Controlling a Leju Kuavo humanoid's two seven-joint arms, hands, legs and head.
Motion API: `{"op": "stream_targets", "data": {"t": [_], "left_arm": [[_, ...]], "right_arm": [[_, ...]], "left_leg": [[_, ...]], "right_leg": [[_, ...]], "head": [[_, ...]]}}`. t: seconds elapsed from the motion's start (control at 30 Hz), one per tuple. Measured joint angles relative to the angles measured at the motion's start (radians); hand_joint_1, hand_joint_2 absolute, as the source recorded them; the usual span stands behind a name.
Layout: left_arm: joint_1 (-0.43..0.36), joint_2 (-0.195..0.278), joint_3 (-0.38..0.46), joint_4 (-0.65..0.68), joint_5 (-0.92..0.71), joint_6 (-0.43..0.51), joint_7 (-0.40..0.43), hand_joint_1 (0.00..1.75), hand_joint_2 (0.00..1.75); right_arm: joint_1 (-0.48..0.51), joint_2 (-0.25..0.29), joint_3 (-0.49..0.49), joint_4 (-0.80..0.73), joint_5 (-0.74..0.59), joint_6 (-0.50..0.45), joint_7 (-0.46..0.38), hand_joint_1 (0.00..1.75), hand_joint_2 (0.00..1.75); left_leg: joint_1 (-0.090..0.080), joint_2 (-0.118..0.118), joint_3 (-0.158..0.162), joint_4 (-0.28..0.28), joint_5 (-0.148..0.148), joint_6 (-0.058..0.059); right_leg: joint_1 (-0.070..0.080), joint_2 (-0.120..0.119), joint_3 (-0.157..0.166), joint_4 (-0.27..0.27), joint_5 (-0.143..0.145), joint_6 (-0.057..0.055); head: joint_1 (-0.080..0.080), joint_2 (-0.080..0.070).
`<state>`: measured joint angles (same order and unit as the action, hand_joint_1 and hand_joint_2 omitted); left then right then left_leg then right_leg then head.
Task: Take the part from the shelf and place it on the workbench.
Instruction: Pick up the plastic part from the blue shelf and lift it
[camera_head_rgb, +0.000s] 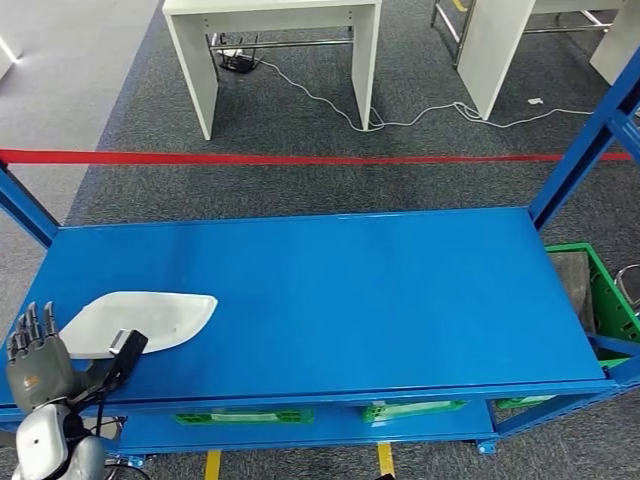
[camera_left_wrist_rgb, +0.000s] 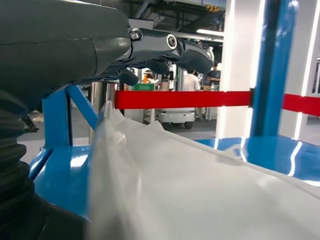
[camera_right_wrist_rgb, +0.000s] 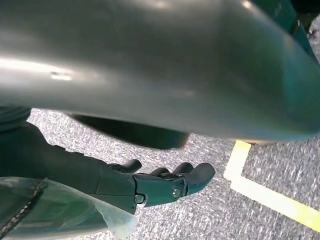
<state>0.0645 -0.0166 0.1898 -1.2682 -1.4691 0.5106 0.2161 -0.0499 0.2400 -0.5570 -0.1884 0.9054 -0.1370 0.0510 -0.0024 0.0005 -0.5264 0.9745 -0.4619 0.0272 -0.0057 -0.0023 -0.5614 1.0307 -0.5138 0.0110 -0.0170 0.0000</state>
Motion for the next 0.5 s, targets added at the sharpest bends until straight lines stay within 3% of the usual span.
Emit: {"op": "stream_targets", "data": {"t": [0.07,0.13,0.17,0.2,0.27,0.33,0.43,0.5], "left_arm": [[-0.012,0.002,0.010,0.015,0.006,-0.001,-0.009,0.02,1.75],[-0.022,0.003,0.019,0.029,0.018,-0.004,-0.018,0.89,1.75],[-0.026,0.003,0.023,0.037,0.025,-0.005,-0.023,1.33,1.75],[-0.030,0.004,0.027,0.045,0.032,-0.007,-0.027,1.75,1.75],[-0.036,0.005,0.032,0.060,0.045,-0.012,-0.036,1.75,1.75],[-0.042,0.010,0.038,0.073,0.057,-0.020,-0.044,1.75,1.75],[-0.045,0.018,0.045,0.094,0.065,-0.032,-0.050,1.75,1.75],[-0.045,0.020,0.046,0.103,0.066,-0.034,-0.052,1.75,1.75]], "right_arm": [[0.000,-0.001,0.000,0.000,0.002,-0.002,0.000,0.00,0.00],[0.002,-0.002,0.000,0.000,0.003,-0.003,0.000,0.00,0.00],[0.002,-0.003,0.000,0.000,0.004,-0.003,0.000,0.00,0.00],[0.003,-0.004,0.000,0.000,0.005,-0.003,0.000,0.00,0.00],[0.002,-0.005,0.000,0.000,0.008,-0.003,0.000,0.00,0.00],[0.001,-0.005,0.000,0.000,0.009,-0.003,0.000,0.00,0.00],[0.000,-0.005,0.000,0.000,0.010,-0.005,-0.001,0.00,0.00],[0.000,-0.005,0.000,0.000,0.010,-0.006,-0.002,0.00,0.00]], "left_leg": [[0.004,0.001,0.001,-0.008,0.006,0.003],[0.005,0.002,-0.002,-0.007,0.007,0.003],[0.007,0.002,-0.002,-0.007,0.007,0.001],[0.009,0.002,-0.002,-0.006,0.007,-0.002],[0.014,0.000,-0.002,0.001,0.004,-0.012],[0.013,-0.003,-0.007,0.014,-0.003,-0.028],[0.012,-0.005,-0.012,0.019,-0.002,-0.044],[0.016,-0.004,-0.021,0.042,-0.020,-0.052]], "right_leg": [[-0.003,0.001,-0.048,0.101,-0.058,0.009],[-0.008,0.001,-0.104,0.221,-0.106,0.018],[-0.010,0.001,-0.113,0.244,-0.106,0.021],[-0.013,0.000,-0.102,0.225,-0.086,0.025],[-0.021,-0.001,-0.036,0.100,-0.026,0.036],[-0.026,0.005,0.018,0.000,0.001,0.032],[-0.021,0.010,0.026,-0.013,0.003,0.003],[-0.020,0.009,0.023,-0.012,0.008,-0.010]], "head": [[0.004,0.000],[0.005,0.000],[0.005,0.000],[0.005,0.000],[0.006,0.000],[0.008,0.000],[0.005,0.000],[0.004,0.000]]}}
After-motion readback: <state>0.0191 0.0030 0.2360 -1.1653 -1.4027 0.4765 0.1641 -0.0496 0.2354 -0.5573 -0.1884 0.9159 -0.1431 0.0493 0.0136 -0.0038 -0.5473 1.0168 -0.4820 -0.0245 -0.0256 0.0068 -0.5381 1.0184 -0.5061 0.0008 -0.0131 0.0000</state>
